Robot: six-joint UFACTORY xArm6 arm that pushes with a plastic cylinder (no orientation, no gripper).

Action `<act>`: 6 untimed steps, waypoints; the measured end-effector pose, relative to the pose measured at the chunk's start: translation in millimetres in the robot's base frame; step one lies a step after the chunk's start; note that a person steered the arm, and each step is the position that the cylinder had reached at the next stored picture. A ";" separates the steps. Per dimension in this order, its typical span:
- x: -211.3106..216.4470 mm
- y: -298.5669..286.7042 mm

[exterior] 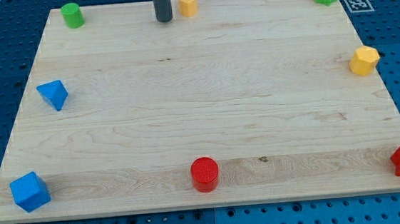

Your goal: Slide the yellow heart towards the green star

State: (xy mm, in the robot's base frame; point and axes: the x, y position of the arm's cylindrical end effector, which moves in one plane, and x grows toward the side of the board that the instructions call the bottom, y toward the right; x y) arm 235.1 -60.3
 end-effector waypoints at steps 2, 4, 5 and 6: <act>-10.5 23.3; -39.4 67.6; -42.6 68.9; -42.9 79.8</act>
State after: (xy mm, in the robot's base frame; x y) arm 192.2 19.4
